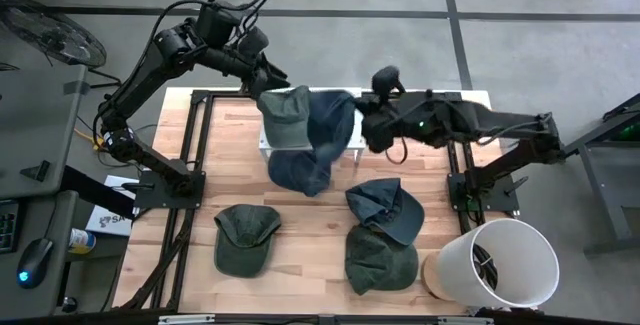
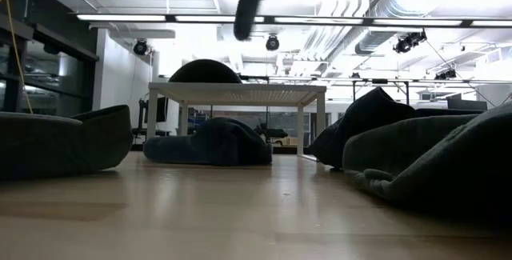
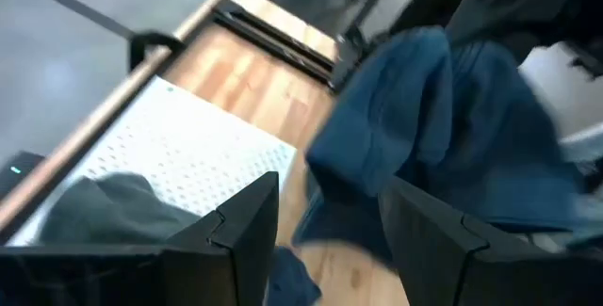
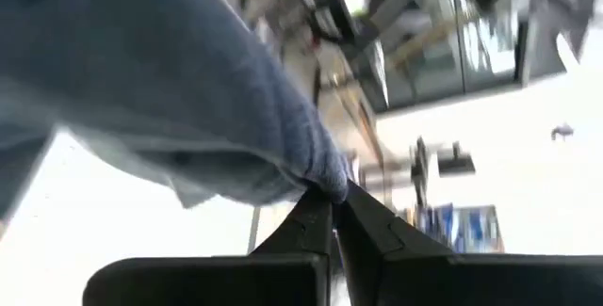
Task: Pick & Place hat
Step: Put the left blue cap on the shelf
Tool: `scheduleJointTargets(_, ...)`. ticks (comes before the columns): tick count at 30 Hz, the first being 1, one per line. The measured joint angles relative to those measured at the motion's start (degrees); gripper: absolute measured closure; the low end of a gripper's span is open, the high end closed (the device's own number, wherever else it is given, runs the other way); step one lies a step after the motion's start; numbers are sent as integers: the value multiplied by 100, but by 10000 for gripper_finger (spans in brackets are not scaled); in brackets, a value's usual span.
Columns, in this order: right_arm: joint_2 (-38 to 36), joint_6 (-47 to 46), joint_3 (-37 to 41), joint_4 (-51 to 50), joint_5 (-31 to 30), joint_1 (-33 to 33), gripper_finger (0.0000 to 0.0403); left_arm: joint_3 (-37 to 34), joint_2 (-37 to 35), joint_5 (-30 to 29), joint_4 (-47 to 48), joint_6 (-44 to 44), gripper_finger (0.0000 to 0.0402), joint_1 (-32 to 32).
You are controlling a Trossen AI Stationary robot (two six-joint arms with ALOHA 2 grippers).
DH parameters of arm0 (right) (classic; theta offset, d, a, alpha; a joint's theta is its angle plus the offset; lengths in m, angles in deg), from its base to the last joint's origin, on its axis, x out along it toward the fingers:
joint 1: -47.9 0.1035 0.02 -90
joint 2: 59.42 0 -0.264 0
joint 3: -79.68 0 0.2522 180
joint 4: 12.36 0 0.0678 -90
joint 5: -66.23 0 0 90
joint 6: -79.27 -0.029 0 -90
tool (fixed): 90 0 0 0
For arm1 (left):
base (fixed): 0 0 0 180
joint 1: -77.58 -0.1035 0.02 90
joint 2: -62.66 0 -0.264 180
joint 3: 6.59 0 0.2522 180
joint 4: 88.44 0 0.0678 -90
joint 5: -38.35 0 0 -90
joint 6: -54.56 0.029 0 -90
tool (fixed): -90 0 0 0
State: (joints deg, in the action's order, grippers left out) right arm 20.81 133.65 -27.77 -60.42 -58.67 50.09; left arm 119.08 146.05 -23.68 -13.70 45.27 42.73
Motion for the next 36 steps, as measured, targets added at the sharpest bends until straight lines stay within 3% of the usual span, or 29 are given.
scheduleJointTargets(7,417,-1414,-1386,-1715,-586,-167,403,59,0,-376,-602,118,220,0)
scheduleJointTargets(14,1332,-2689,-3122,-3414,-554,-346,403,461,0,-1261,-736,718,220,2)
scheduleJointTargets(18,1989,-3376,-4104,-4288,-203,-535,403,660,-33,-1655,-721,903,220,0)
scheduleJointTargets(26,2112,-4860,-3657,-4578,635,-1082,403,933,-100,-2106,-515,1203,220,2)
scheduleJointTargets(36,2091,-5051,-3709,-4460,829,-1236,402,934,-123,-2261,-291,1426,220,0)
